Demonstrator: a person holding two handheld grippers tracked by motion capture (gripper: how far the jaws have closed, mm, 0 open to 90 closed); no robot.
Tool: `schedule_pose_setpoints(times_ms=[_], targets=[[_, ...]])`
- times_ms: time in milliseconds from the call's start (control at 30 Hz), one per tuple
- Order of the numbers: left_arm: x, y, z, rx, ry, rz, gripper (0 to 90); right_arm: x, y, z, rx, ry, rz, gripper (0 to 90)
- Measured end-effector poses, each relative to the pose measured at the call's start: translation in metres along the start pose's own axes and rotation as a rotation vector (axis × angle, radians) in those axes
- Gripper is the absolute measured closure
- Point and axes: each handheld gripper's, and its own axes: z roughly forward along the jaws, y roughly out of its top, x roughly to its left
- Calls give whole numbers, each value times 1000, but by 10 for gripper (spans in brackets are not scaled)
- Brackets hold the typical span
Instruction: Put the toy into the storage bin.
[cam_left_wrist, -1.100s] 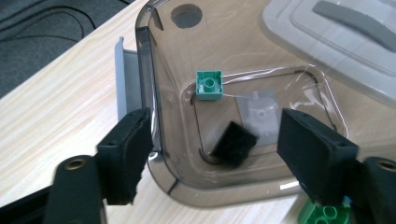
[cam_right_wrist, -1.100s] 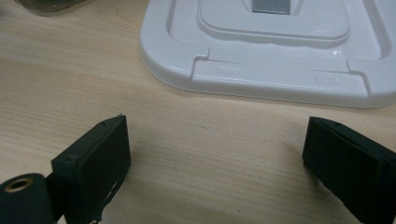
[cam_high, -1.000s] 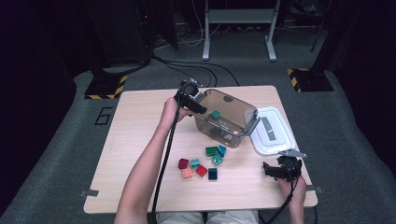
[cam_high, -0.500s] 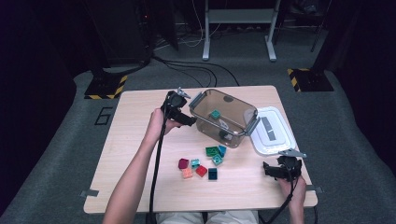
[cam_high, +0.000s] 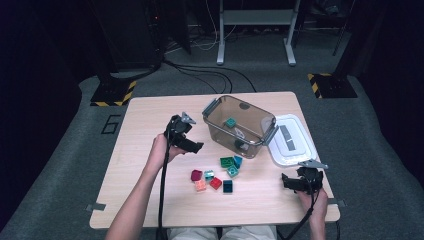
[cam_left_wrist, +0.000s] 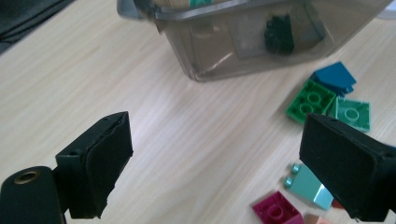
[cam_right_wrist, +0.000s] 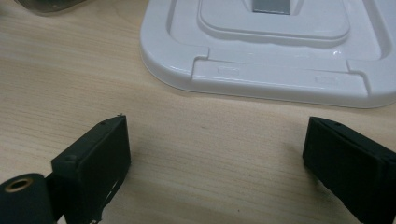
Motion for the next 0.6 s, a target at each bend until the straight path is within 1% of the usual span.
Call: schedule_pose_setpoints(times_ms=[133, 200, 300, 367, 467, 533, 600], targets=[[-2, -20, 8, 30, -3, -15, 82, 0, 0, 0, 0, 0, 0, 71], [-2, -31, 12, 44, -13, -27, 76, 0, 0, 0, 0, 0, 0, 71], [-4, -43, 18, 53, -30, -41, 70, 0, 0, 0, 0, -1, 0, 70], [-7, -53, 25, 78, -54, -42, 64, 0, 0, 0, 0, -1, 0, 70], [-13, -64, 31, 84, -76, -52, 49, 0, 0, 0, 0, -1, 0, 70], [-17, -70, 34, 88, -81, -57, 49, 0, 0, 0, 0, -1, 0, 70], [-20, -75, 39, 104, -81, -54, 47, 0, 0, 0, 0, -1, 0, 70]])
